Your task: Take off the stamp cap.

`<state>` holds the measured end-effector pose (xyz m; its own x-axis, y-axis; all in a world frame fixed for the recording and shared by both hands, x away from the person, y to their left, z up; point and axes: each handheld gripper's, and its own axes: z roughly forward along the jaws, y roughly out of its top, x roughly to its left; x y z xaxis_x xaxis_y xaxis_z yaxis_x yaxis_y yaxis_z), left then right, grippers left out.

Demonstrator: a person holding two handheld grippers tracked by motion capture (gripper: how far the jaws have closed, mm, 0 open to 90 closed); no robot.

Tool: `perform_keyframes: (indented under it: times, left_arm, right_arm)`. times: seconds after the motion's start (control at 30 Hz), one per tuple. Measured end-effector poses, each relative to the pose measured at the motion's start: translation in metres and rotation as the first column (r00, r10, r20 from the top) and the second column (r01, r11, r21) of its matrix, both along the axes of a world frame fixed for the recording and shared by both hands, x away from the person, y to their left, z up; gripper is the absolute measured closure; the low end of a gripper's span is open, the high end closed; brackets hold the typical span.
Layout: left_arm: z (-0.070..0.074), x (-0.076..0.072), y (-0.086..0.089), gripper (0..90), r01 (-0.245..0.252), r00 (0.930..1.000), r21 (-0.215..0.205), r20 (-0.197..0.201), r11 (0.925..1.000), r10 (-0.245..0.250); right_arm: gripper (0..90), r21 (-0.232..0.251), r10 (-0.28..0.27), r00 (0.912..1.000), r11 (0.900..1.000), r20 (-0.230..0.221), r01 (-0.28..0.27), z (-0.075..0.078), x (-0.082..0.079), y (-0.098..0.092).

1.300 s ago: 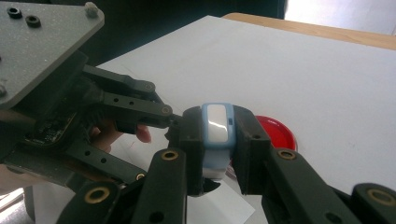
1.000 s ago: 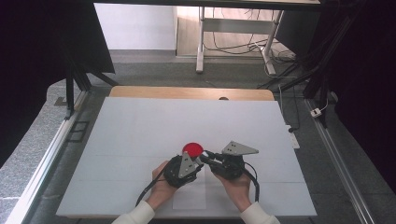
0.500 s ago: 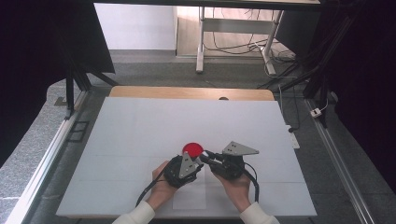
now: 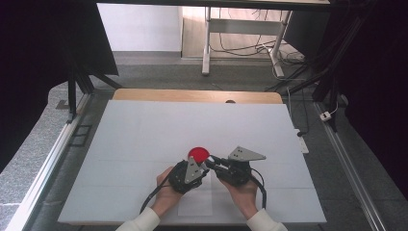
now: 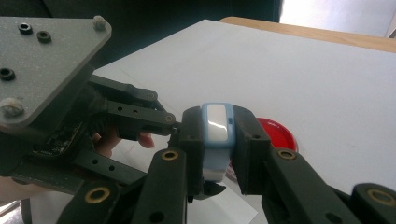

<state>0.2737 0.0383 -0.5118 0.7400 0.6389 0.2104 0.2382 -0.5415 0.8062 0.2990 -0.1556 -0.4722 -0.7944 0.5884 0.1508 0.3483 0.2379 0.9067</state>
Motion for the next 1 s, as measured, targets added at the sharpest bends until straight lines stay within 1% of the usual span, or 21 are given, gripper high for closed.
perform_keyframes:
  times: [0.2, 0.43, 0.53, 0.67, 0.77, 0.93, 1.0]
  left_arm:
    - [-0.0001, -0.0006, 0.0001, 66.1, -0.007, 0.9999, 0.015, 0.014, 0.9999, 0.007]
    - [-0.0016, -0.0009, 0.0007, 66.3, 0.001, 0.9997, 0.033, 0.025, 0.9995, -0.002]
    - [-0.0021, -0.0008, 0.0011, 66.3, 0.001, 0.9997, 0.028, 0.026, 0.9996, -0.002]
    - [-0.0022, -0.0008, 0.0018, 66.3, -0.003, 0.9997, 0.004, 0.024, 1.0000, 0.003]
    - [-0.0021, -0.0008, 0.0022, 66.4, -0.007, 0.9996, 0.007, 0.029, 0.9999, 0.007]
    - [-0.0031, 0.0001, 0.0033, 66.4, 0.000, 1.0000, -0.017, 0.010, 0.9999, 0.000]
    - [-0.0031, -0.0003, 0.0029, 66.4, -0.002, 0.9999, -0.010, 0.016, 1.0000, 0.002]
  right_arm:
    - [74.8, -0.002, -0.006, 0.9999, 1.000, 0.009, 0.006, -0.0006, -0.0012, 0.0007]
    - [74.9, -0.007, -0.013, 0.9999, 1.000, 0.010, 0.013, -0.0015, -0.0026, 0.0013]
    - [74.9, -0.010, -0.013, 0.9999, 1.000, 0.009, 0.013, -0.0017, -0.0024, 0.0014]
    - [74.9, -0.002, -0.017, 0.9998, 1.000, 0.014, 0.017, -0.0014, -0.0029, 0.0010]
    - [74.9, 0.003, -0.021, 0.9997, 1.000, 0.015, 0.021, -0.0017, -0.0033, 0.0009]
    - [74.9, 0.001, -0.026, 0.9995, 1.000, 0.020, 0.026, -0.0023, -0.0046, 0.0014]
    - [75.0, 0.002, -0.026, 0.9994, 1.000, 0.022, 0.026, -0.0022, -0.0049, 0.0015]
